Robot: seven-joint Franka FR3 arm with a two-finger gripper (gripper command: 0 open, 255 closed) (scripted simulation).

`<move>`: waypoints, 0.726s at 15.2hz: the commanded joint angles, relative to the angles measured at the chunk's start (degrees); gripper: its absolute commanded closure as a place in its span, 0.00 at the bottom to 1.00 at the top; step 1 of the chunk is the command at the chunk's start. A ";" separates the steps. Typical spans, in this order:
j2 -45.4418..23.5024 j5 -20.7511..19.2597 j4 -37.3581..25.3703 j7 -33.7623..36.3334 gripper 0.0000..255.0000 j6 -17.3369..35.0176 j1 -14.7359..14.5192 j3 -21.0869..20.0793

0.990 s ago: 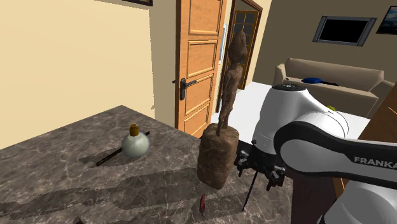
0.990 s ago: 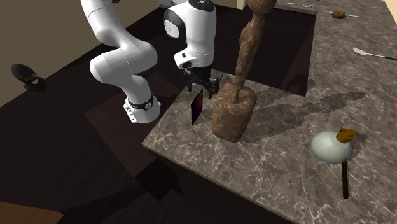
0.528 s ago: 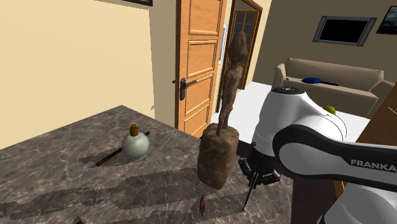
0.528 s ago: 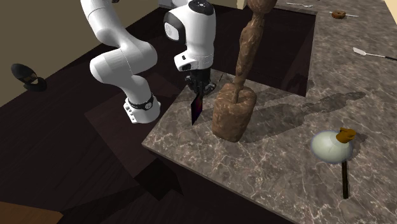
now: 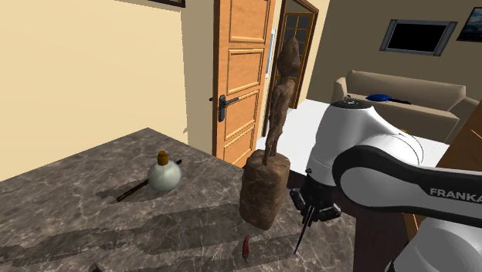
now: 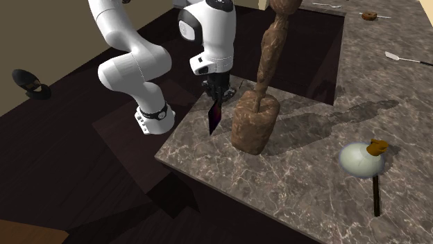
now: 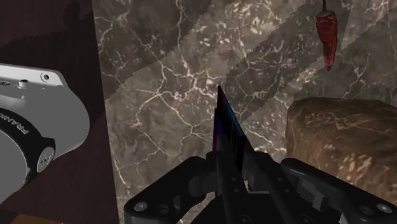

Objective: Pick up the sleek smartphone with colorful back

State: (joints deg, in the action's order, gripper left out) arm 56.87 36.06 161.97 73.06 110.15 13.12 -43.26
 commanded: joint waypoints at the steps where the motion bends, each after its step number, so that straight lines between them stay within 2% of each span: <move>1: 0.87 -0.97 -0.92 0.12 1.00 -1.81 0.04 1.16; 11: 2.73 -5.46 -6.96 0.56 1.00 -9.64 1.25 6.04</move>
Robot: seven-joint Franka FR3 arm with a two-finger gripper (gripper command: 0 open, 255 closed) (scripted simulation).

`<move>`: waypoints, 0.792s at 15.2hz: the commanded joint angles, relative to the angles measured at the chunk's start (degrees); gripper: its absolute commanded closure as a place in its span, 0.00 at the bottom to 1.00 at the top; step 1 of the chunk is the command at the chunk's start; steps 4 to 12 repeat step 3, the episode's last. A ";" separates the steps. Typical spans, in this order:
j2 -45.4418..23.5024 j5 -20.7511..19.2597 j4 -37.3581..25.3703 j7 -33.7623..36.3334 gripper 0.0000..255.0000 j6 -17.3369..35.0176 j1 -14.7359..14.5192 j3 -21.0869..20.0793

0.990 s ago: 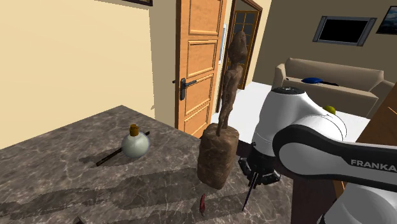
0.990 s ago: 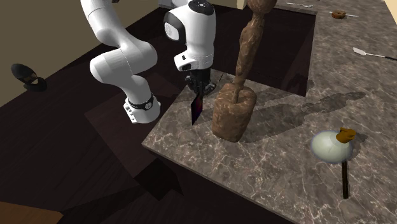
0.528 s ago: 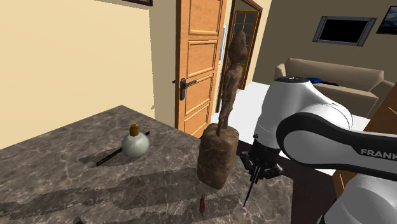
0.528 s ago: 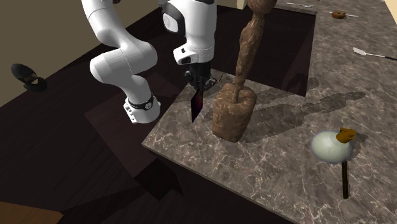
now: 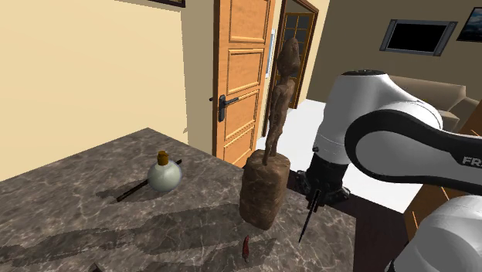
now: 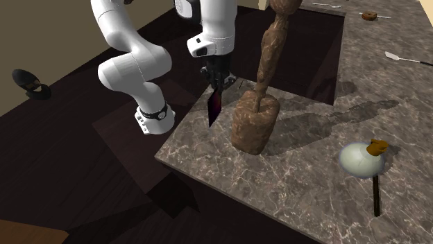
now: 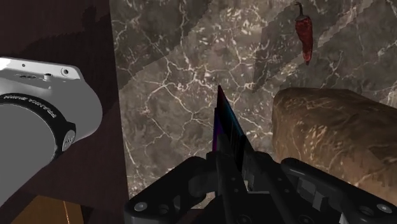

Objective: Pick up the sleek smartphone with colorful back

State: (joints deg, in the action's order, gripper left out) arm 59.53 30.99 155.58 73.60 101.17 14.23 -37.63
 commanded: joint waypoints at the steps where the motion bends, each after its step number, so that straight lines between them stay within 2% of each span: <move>1: 0.14 -0.78 -1.24 0.06 1.00 -1.38 0.27 0.83; 12: 0.15 -0.85 -1.34 0.07 1.00 -1.49 0.29 0.90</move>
